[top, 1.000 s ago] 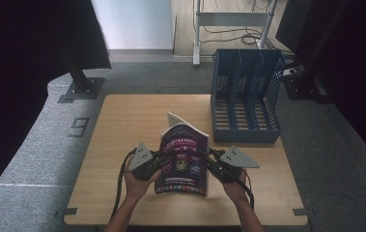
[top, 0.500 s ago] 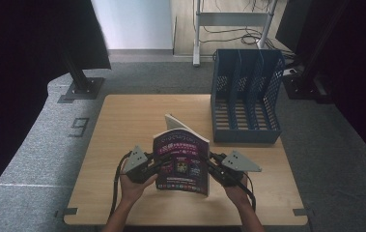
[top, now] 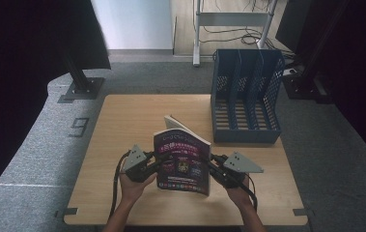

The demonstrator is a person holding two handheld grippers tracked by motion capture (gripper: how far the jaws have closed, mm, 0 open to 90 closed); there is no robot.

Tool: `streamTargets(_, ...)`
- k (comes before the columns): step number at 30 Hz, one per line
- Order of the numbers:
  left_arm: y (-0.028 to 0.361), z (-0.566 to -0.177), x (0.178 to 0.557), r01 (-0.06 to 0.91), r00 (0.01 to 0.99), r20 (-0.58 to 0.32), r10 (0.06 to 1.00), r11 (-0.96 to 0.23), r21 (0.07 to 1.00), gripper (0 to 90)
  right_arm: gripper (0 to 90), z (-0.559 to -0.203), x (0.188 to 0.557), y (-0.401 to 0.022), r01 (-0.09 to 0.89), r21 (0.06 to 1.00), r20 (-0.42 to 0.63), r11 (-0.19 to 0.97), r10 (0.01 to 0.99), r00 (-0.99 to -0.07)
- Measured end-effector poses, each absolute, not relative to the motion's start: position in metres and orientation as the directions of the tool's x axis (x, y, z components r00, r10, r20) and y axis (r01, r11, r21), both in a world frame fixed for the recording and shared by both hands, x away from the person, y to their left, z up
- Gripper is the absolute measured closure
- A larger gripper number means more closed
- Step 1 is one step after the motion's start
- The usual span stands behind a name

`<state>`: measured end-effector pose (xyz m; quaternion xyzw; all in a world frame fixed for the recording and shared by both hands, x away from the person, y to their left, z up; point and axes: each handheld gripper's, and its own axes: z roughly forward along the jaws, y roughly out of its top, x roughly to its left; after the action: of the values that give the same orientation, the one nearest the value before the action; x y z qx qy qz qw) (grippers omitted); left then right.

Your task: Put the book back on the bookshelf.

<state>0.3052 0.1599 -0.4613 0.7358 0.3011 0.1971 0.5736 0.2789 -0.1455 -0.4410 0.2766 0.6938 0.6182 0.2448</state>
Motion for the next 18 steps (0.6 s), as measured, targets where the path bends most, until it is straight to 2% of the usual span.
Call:
streamTargets(3,0.158,-0.461,0.305,0.201,0.75,-0.047,0.66,-0.16,0.966,79.6,80.2,-0.441,0.278,-0.144,0.074,0.993,-0.008,0.089,0.693,-0.721)
streamTargets(7,0.152,-0.458,0.306,0.168,0.755,-0.012,0.655,-0.176,0.97,85.4,79.5,-0.44,0.279,-0.141,0.049,0.994,-0.035,0.098,0.709,-0.705)
streamTargets(14,0.146,-0.457,0.313,0.148,0.751,-0.007,0.661,-0.158,0.976,85.7,80.8,-0.439,0.283,-0.143,-0.009,0.996,-0.074,0.094,0.721,-0.689)
streamTargets(18,0.149,-0.457,0.311,0.144,0.749,-0.001,0.663,-0.16,0.977,80.6,80.8,-0.44,0.283,-0.146,-0.007,0.996,-0.069,0.089,0.716,-0.694)
